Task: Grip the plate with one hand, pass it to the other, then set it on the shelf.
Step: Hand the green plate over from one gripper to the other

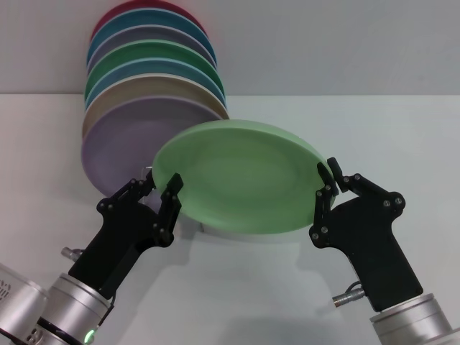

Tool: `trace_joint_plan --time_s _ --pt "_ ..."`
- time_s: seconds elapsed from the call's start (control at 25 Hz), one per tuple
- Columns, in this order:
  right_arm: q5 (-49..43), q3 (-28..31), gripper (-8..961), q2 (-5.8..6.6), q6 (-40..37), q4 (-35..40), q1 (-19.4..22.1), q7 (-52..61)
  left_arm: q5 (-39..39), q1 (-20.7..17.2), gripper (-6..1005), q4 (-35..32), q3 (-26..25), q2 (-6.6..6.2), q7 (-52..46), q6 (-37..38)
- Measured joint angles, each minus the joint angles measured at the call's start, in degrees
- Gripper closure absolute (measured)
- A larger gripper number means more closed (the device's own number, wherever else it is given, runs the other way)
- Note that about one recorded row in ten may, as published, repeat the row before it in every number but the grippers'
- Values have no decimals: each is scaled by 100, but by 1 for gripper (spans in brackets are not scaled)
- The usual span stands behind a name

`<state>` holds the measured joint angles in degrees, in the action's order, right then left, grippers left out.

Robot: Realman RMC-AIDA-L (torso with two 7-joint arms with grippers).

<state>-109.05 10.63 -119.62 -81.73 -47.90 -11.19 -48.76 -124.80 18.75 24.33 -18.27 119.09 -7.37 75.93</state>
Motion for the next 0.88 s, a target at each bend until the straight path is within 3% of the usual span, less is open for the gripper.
trace_joint_plan --time_s 0.44,0.72,0.88 --pt "25 1 926 0 0 0 3 -36 9 11 701 -39 0 0 -2 0" --pt "25 1 926 0 0 -1 -9 -38 8 25 834 -51 -11 0 -1 -5" --pt "25 1 926 0 1 0 -11 -38 8 32 847 -51 -33 0 -1 -8"
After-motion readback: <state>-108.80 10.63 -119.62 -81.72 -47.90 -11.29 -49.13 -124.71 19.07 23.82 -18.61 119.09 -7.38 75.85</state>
